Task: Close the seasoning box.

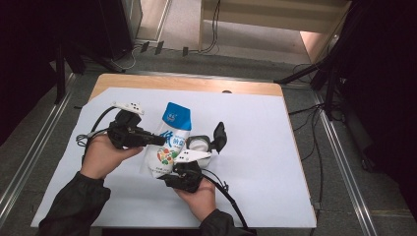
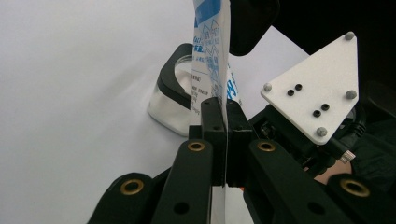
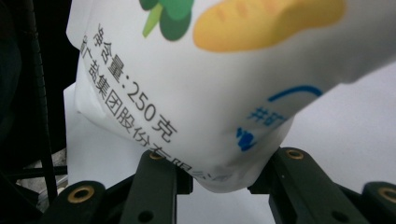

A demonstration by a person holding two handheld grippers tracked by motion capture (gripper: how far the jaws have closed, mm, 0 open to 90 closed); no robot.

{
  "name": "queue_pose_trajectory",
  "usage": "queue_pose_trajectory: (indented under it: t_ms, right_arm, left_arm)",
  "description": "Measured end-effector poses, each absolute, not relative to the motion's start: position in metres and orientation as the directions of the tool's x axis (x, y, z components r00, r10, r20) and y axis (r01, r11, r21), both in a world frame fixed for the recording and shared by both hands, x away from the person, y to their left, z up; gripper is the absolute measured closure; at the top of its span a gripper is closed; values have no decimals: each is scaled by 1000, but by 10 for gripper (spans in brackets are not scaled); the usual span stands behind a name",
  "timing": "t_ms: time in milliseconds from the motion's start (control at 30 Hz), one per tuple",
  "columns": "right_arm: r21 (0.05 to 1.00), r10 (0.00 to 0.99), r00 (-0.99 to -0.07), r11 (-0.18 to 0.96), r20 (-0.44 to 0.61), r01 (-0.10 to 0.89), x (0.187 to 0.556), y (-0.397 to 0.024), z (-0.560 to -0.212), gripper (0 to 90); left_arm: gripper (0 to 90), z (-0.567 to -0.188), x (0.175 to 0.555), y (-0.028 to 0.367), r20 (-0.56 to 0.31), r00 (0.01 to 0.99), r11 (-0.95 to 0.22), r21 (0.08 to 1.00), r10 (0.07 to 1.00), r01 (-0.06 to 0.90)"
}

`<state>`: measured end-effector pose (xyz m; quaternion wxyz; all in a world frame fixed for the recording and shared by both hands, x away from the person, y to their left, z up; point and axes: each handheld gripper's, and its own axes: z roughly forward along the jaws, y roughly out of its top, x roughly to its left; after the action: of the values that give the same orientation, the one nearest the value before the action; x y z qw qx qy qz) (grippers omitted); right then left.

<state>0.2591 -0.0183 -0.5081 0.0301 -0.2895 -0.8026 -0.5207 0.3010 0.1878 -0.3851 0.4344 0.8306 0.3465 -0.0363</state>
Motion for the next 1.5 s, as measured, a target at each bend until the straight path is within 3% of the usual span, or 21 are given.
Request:
queue_pose_trajectory:
  t_ms: [1500]
  right_arm:
    - [817, 486, -786, 221, 381, 533, 266, -25, -506, 703]
  left_arm:
    - [900, -374, 294, 186, -309, 813, -423, 731, 494, 535]
